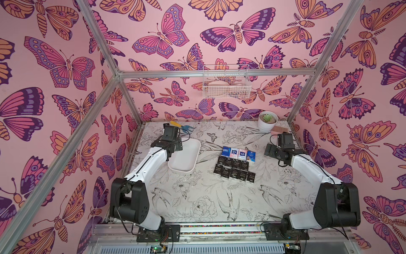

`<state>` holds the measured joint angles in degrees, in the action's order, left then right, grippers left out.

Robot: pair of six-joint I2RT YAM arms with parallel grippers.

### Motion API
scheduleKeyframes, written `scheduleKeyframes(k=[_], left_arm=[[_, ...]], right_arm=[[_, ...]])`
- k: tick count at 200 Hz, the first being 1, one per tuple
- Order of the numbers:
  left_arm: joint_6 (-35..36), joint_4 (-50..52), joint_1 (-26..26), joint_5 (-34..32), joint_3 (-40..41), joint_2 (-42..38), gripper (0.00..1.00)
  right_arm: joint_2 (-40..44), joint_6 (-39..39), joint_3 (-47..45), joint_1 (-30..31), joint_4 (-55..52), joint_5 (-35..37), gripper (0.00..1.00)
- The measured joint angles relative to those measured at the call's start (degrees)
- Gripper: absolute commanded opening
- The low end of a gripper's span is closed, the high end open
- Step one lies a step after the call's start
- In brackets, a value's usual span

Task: Take the pocket tissues out of the storage box
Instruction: Reset both arms

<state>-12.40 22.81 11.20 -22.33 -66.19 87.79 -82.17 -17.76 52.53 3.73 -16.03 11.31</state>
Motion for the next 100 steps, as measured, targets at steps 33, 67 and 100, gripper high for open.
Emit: scheduleKeyframes(k=[33,67,100], left_arm=[[3.5,-13.3,-4.2,2.1,12.6,-3.8,1.00],[4.5,-20.8,-7.0,4.5,17.0,-6.5,1.00],[5.3,-29.0,-7.0,6.1,21.3,-7.7,1.00]], right_arm=[[0.1,2.4,-7.2,-3.9,10.7,3.3,0.99],[-1.6,5.6,-13.4,-4.0,24.1,4.8,0.99],[-1.7,7.8,-22.2,-4.0,38.7,3.9,0.99]])
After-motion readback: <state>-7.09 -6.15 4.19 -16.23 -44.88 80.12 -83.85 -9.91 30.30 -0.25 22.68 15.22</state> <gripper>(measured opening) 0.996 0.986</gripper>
